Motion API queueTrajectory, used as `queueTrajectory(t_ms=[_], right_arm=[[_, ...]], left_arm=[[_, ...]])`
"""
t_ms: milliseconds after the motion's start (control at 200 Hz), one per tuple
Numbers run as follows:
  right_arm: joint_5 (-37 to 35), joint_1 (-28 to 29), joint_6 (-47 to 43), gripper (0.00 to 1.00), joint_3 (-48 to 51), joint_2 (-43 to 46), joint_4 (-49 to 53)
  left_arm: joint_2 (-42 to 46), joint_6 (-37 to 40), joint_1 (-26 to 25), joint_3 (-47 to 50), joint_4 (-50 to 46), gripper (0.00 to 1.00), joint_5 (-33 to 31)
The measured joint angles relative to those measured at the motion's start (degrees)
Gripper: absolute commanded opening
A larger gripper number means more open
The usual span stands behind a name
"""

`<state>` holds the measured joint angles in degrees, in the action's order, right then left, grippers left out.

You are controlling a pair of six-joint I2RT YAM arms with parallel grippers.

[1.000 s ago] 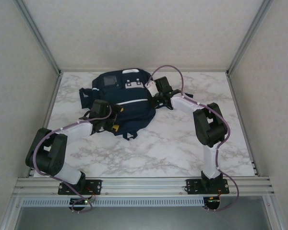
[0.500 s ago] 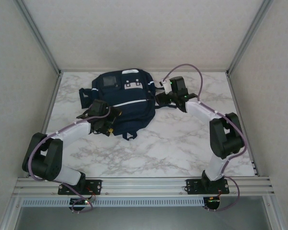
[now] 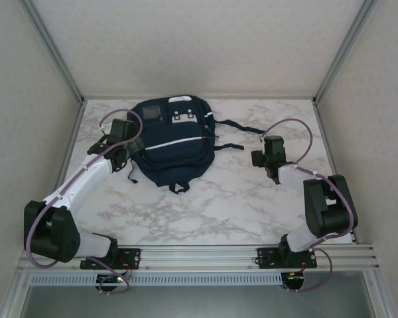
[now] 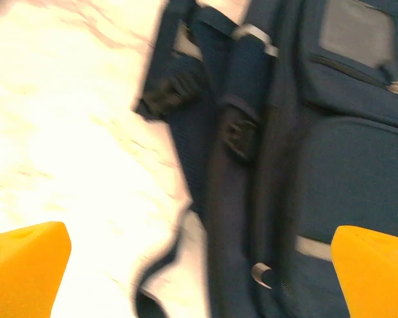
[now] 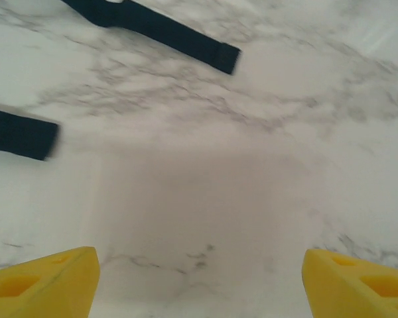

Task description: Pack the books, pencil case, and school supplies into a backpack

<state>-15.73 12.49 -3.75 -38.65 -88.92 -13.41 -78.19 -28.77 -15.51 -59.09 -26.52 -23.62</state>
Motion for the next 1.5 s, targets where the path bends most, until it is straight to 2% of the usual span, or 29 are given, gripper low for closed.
queueTrajectory(t_ms=[155, 300, 310, 325, 345, 445, 646, 791, 951, 1041, 1502], right_arm=[[-3.8, -0.3, 0.3, 0.80, 6.6, 0.0, -11.1], [-3.0, -2.1, 1.1, 0.80, 8.5, 0.3, -17.5], [-2.8, -2.3, 1.2, 0.83, 8.7, 0.4, -18.0], [-2.4, -2.7, 1.6, 0.95, 9.0, 0.5, -18.7], [-2.0, -3.1, 1.9, 0.99, 9.5, 0.7, -19.8], [0.4, -6.2, 3.7, 0.99, 14.6, 1.1, -28.4], [1.4, -7.7, 5.7, 0.99, 17.3, 0.8, -31.6], [1.9, -7.7, 6.1, 0.99, 17.3, 0.8, -33.3], [2.1, -7.7, 6.2, 0.99, 17.3, 0.8, -33.9], [2.1, -7.7, 6.2, 0.99, 17.3, 0.8, -33.9], [2.3, -7.7, 6.2, 0.99, 17.3, 0.8, -33.9]], left_arm=[[-1.3, 9.6, 1.6, 5.1, 7.4, 1.00, -10.5], [-2.3, 14.6, 3.8, 14.3, 18.4, 0.96, -16.9], [-2.3, 14.8, 3.9, 14.7, 19.0, 0.96, -17.0], [-2.6, 15.4, 4.5, 15.8, 21.1, 0.96, -17.1], [-2.7, 16.0, 4.9, 17.0, 23.2, 0.96, -17.0], [-3.0, 18.8, 7.1, 23.2, 34.1, 0.97, -15.8], [-6.8, 21.0, 11.2, 27.2, 50.2, 1.00, -7.6], [-7.3, 22.9, 11.1, 31.8, 60.0, 1.00, -2.1], [-7.3, 24.0, 11.1, 33.5, 64.5, 1.00, 1.0], [-8.6, 24.6, 11.1, 35.9, 71.6, 1.00, 2.6], [-10.0, 25.6, 11.0, 37.4, 75.6, 1.00, 3.7]])
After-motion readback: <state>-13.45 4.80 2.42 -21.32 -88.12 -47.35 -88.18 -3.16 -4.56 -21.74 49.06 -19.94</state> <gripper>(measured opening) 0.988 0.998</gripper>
